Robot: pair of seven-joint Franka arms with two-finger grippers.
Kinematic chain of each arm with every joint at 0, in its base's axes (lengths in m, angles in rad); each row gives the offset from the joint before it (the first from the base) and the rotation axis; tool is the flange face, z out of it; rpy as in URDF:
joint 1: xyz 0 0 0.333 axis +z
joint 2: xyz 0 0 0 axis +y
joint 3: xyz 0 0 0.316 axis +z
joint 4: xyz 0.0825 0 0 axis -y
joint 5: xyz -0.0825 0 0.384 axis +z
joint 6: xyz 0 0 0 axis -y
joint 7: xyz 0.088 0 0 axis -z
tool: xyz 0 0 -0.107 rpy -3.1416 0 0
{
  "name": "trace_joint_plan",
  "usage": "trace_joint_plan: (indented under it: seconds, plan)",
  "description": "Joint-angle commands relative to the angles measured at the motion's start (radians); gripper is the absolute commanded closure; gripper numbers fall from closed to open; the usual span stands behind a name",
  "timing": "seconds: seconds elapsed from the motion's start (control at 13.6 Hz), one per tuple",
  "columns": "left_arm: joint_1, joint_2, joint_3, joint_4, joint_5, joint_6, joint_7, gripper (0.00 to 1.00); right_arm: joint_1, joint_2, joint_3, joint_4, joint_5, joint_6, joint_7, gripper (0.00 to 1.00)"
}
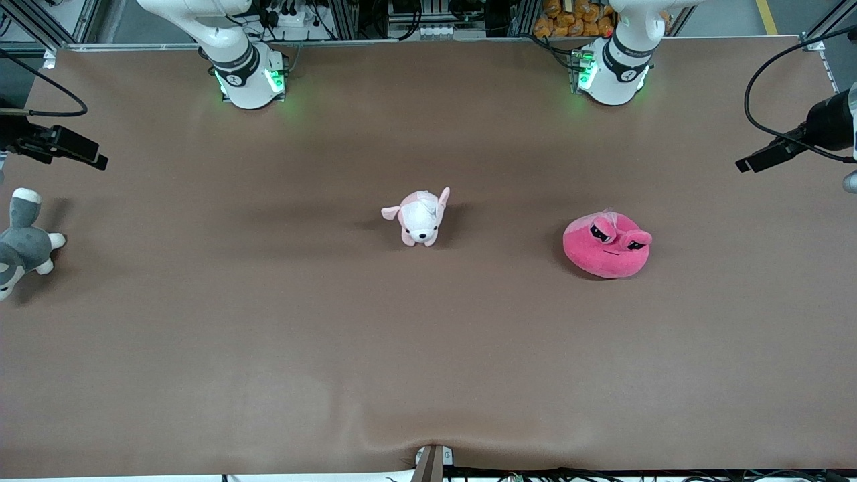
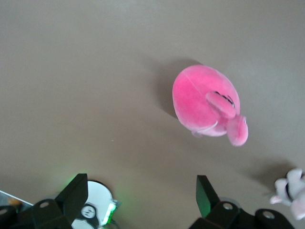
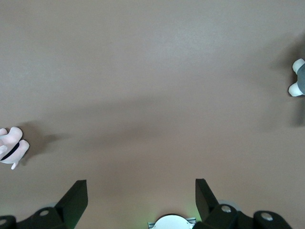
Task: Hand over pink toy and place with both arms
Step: 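Reach the left gripper down to the pink plush toy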
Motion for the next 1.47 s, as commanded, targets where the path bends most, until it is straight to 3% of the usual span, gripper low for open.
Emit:
trace_joint_plan:
  seconds: [0.0, 0.44, 0.88, 1.39]
  plan:
    - [-0.011, -0.006, -0.010, -0.053, -0.014, 0.055, -0.162, 0.00, -0.016, -0.004, 0.008, 0.014, 0.013, -0.013, 0.011, 0.00]
    - [-0.015, 0.004, -0.057, -0.179, -0.087, 0.211, -0.514, 0.00, -0.067, -0.004, 0.075, 0.026, 0.008, -0.011, -0.003, 0.00]
    - [-0.015, 0.118, -0.125, -0.179, -0.116, 0.292, -0.814, 0.00, -0.070, -0.004, 0.076, 0.034, 0.002, -0.011, -0.046, 0.00]
    - [-0.008, 0.205, -0.126, -0.182, -0.204, 0.334, -0.862, 0.00, -0.075, -0.004, 0.076, 0.034, 0.001, -0.011, -0.064, 0.00]
